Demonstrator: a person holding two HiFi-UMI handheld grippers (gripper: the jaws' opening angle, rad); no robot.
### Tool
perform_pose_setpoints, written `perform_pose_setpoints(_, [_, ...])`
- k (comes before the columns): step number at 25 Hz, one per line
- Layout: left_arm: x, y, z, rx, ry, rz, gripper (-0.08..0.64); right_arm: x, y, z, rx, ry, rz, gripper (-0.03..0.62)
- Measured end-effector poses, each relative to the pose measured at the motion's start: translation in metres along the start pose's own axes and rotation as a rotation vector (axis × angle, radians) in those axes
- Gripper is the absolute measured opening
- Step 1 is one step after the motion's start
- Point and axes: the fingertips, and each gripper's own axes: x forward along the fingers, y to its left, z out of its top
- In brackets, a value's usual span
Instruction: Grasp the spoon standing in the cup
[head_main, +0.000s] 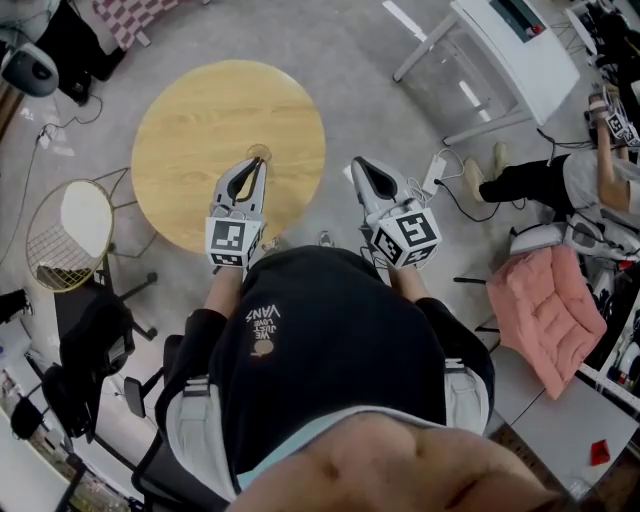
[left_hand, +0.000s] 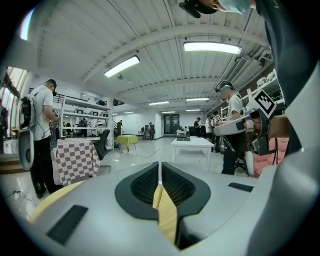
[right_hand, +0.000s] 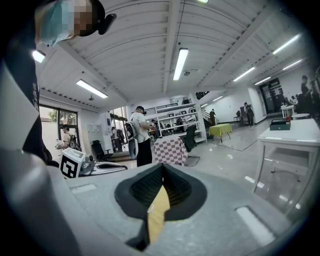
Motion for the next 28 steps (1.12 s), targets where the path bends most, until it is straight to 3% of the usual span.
perform_pose_setpoints(11, [0.009, -0.004, -0.029, -0.002, 0.06, -0.064, 0.015, -0.011, -0.001, -0.004, 0.014, 0.002, -0.059, -0.003])
perform_pose_setpoints(20, [0.013, -0.002, -0.041, -0.006, 0.094, -0.063, 0.057, -0.016, 0.003, -0.006, 0.019, 0.008, -0.076, -0.003])
perform_pose_setpoints(22, [0.015, -0.003, -0.045, -0.006, 0.104, -0.067, 0.095, -0.019, 0.002, -0.006, 0.021, 0.008, -0.082, -0.003])
perform_pose_setpoints(28, [0.021, -0.004, -0.056, -0.008, 0.135, -0.08, 0.097, -0.023, -0.002, -0.009, 0.026, 0.011, -0.106, -0.003])
